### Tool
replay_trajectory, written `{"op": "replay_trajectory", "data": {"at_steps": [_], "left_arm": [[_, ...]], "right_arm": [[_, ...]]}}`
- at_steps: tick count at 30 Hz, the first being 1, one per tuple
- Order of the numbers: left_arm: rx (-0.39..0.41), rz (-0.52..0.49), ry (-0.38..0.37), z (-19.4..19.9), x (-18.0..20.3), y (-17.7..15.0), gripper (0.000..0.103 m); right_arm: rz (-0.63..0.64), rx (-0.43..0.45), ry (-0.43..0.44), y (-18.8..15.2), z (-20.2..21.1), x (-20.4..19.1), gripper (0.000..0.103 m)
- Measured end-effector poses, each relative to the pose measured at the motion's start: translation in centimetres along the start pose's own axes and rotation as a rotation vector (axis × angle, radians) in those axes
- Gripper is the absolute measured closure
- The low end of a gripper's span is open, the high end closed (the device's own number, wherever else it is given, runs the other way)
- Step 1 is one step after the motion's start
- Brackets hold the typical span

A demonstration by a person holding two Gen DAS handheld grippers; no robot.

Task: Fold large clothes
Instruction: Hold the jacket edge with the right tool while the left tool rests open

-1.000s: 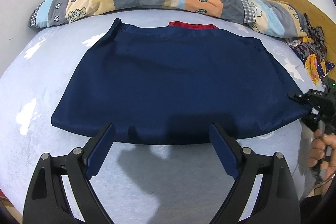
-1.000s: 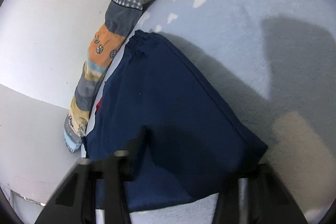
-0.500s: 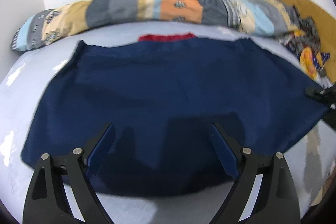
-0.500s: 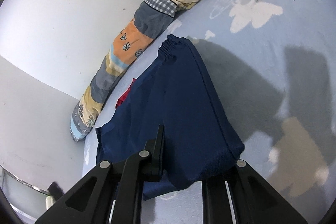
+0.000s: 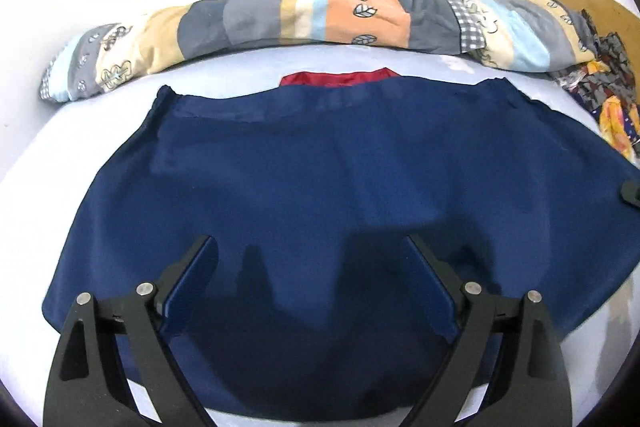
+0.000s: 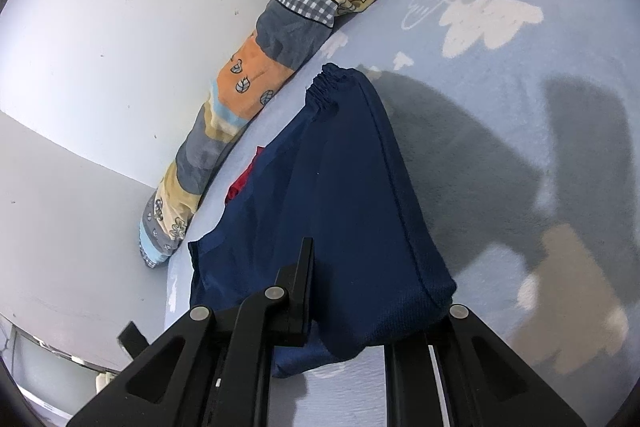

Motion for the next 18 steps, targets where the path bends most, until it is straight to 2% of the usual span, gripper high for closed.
{"op": "replay_trajectory", "data": {"at_steps": [3,5,7,11,13,14,18], "left_arm": [[-0.113,-0.011,-0.002,-3.2,0.3,-1.2,0.008],[-0.086,-0.029,0.022,-3.3,0.6,-1.2,0.007],[-0.091,-0.011,0.004,-3.0,0.7,-0.8,0.008],[-0.012,-0.012,0.013,-1.6,0.7,0.6,0.008],[-0.045,-0.02,0.007,-2.8,0.8,0.3,0.008],[-0.087,-0.017,0.006,-4.0,0.8,-0.2,0.007],[-0.055,0.019,0.008,-3.1,0.6,-0.1,0.008]], "right_arm": [[-0.001,0.0,0.0,-0.1,0.1,0.0,0.09],[-0.01,-0.007,0.002,-0.2,0.0,0.1,0.09],[-0.009,-0.002,-0.003,-0.3,0.0,0.0,0.09],[-0.008,-0.001,0.001,-0.2,0.1,0.0,0.09],[-0.007,-0.001,-0.001,-0.2,0.1,0.0,0.09],[-0.009,-0.001,0.0,-0.2,0.1,0.0,0.09],[-0.011,0.0,-0.005,-0.1,0.2,0.0,0.09]]}}
Point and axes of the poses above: each gripper's, at about its wrist camera, not at the fingertips, and z roughly against the way its jaws point, x to its right, y to its top, the point moved 7 cm from there along -z, roughly the way its jaws point, and after that the axes turned 9 degrees about -x, right-handed, at the moved point
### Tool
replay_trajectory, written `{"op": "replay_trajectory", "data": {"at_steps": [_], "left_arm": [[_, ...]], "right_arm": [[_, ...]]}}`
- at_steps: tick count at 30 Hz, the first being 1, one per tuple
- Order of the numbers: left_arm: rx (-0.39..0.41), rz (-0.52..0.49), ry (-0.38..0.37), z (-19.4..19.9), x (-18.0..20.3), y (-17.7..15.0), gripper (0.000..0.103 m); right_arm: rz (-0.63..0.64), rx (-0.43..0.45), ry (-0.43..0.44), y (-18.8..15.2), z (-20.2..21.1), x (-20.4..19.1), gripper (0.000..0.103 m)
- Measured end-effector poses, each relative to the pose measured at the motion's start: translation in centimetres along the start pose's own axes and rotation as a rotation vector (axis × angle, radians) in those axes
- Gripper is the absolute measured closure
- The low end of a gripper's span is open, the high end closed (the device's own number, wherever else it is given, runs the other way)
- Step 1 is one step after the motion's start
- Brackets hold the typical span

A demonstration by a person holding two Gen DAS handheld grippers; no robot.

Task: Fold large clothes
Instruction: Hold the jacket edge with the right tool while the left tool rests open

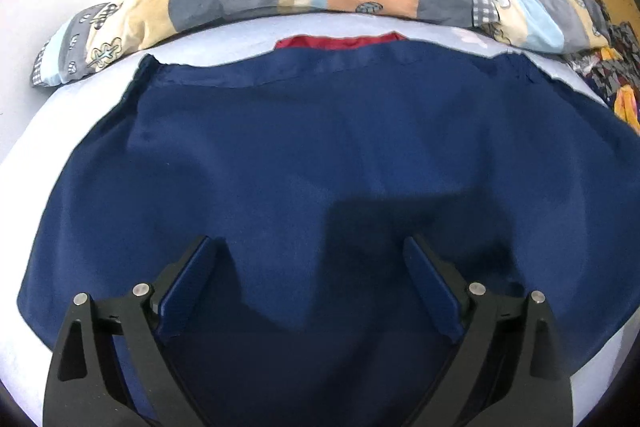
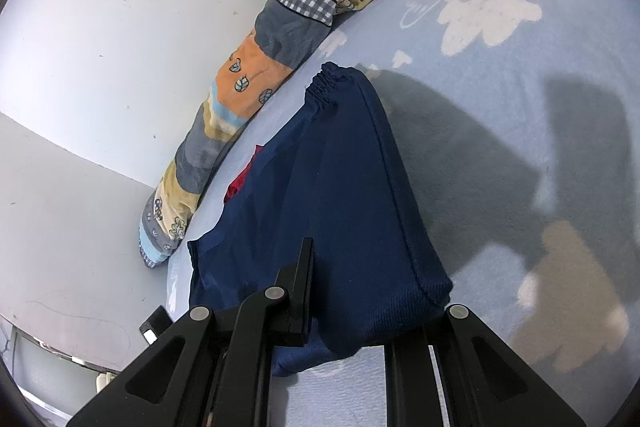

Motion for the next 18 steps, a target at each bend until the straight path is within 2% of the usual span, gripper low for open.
{"op": "replay_trajectory", "data": {"at_steps": [2,3,5,9,11,13,16,18], "left_arm": [[0.056,0.023,-0.001,1.2,-0.3,0.4,0.008],[0.059,0.014,0.016,1.2,-0.3,0.4,0.008],[-0.005,-0.022,0.036,-0.5,0.0,-0.4,0.007],[0.018,-0.006,0.037,0.3,0.0,-0.4,0.009],[0.054,0.003,0.029,1.2,0.1,-0.2,0.009],[0.021,-0.023,0.054,0.2,0.4,-0.8,0.008],[0.015,0.011,0.037,0.3,0.0,-1.0,0.008],[0.051,0.026,0.035,1.3,-0.2,-0.8,0.008]], "right_arm": [[-0.004,0.002,0.004,0.0,0.1,-0.1,0.09],[-0.002,0.003,0.003,0.0,0.2,-0.2,0.09],[0.007,0.007,-0.003,-0.1,0.2,-0.3,0.09],[0.004,0.005,-0.004,-0.2,0.2,-0.2,0.09],[0.0,0.006,-0.001,-0.1,0.1,-0.3,0.09],[0.004,0.007,-0.006,-0.1,0.1,-0.3,0.09],[0.003,0.005,-0.007,0.0,0.2,-0.3,0.09],[-0.002,0.006,-0.002,0.1,0.2,-0.5,0.09]]}}
Point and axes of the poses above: each gripper's, at about its wrist camera, not at the fingertips, and z roughly against the way its jaws point, x to its right, y to its top, the point moved 7 cm from there along -z, roughly the way its jaws point, and after that the axes turned 9 degrees about -x, right-handed, at the moved point
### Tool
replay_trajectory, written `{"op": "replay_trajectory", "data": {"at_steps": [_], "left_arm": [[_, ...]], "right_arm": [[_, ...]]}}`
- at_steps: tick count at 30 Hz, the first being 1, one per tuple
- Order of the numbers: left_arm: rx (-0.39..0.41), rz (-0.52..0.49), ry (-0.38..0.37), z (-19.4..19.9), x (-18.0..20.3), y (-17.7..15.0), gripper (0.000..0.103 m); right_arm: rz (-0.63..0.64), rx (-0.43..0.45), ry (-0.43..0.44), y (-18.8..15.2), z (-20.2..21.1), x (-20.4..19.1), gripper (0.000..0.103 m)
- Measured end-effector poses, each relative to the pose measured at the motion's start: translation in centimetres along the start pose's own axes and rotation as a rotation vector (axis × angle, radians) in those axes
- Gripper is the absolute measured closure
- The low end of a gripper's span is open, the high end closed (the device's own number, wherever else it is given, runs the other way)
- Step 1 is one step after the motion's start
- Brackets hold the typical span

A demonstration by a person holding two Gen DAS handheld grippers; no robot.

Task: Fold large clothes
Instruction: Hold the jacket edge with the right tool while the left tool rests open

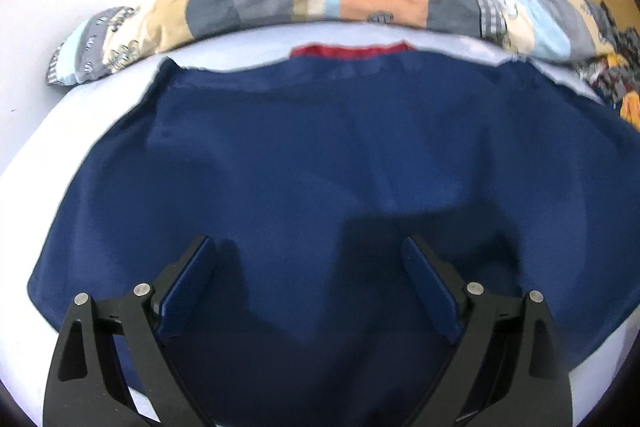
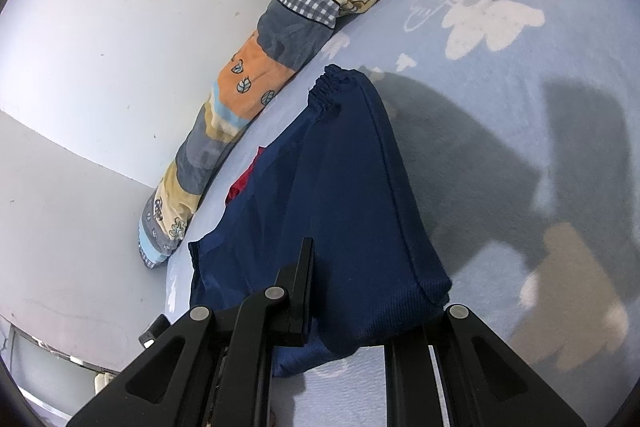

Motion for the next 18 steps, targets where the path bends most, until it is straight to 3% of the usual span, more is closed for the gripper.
{"op": "replay_trajectory", "data": {"at_steps": [1,3,9,11,18], "left_arm": [[0.013,-0.002,0.008,0.2,-0.2,0.0,0.008],[-0.039,-0.045,0.032,-1.3,0.0,-0.8,0.007],[-0.019,-0.04,0.012,0.4,0.0,-0.6,0.008],[-0.064,-0.064,0.016,-0.6,0.2,-1.4,0.008],[-0.058,-0.035,0.024,1.6,-0.4,-2.5,0.008]], "right_arm": [[-0.001,0.001,0.003,0.0,0.0,-0.1,0.09],[0.005,0.004,0.001,-0.1,0.0,-0.4,0.09],[0.013,0.008,0.007,-0.1,0.2,-0.6,0.09],[0.017,0.008,0.004,-0.1,0.2,-0.7,0.09],[0.017,0.006,0.011,0.0,0.2,-0.8,0.09]]}}
Point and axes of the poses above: each gripper's, at about its wrist camera, not at the fingertips, and z roughly against the way its jaws point, x to its right, y to its top, the point moved 7 cm from there along -z, roughly the way its jaws point, and after that the axes turned 9 degrees about -x, right-handed, at the moved point
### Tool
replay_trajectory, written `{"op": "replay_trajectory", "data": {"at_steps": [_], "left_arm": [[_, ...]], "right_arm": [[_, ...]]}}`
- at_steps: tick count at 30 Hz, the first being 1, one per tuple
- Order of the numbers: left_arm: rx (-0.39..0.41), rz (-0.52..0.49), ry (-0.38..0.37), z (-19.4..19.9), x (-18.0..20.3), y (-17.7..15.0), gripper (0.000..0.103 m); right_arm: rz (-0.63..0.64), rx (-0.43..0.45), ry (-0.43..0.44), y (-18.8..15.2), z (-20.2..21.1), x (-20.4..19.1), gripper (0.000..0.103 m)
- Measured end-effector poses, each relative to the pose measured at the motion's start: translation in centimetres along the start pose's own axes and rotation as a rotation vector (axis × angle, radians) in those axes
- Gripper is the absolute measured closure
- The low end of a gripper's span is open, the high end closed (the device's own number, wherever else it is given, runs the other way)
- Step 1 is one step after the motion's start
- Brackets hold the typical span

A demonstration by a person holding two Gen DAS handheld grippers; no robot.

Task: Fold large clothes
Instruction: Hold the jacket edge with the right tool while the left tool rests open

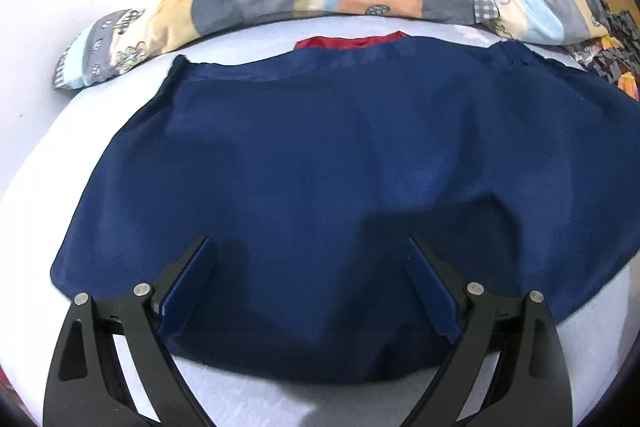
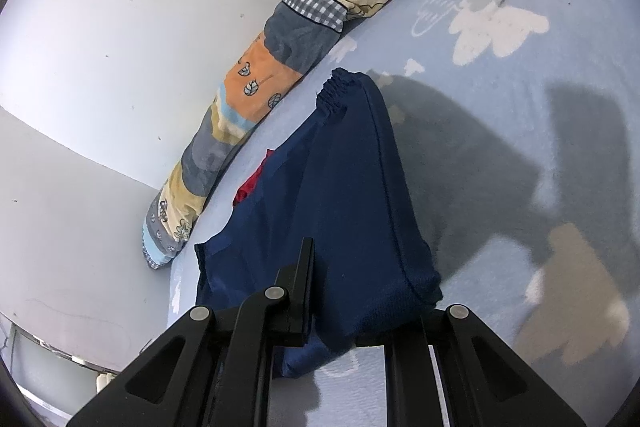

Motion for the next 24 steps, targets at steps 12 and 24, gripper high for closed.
{"op": "replay_trajectory", "data": {"at_steps": [12,24], "left_arm": [[-0.016,0.042,-0.052,4.7,-4.9,-0.3,0.008],[-0.015,-0.018,-0.077,0.4,-0.8,0.1,0.008]], "right_arm": [[0.015,0.005,0.002,0.1,0.4,-0.3,0.09],[-0.044,0.007,-0.015,0.3,-0.6,0.3,0.062]]}}
Point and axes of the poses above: each gripper's, at about its wrist camera, not at the fingertips, and z roughly against the way its jaws point, x to its right, y to its top, the point moved 7 cm from there along -z, roughly the way its jaws point, and after that the axes turned 9 degrees about -x, right-handed, at the moved point
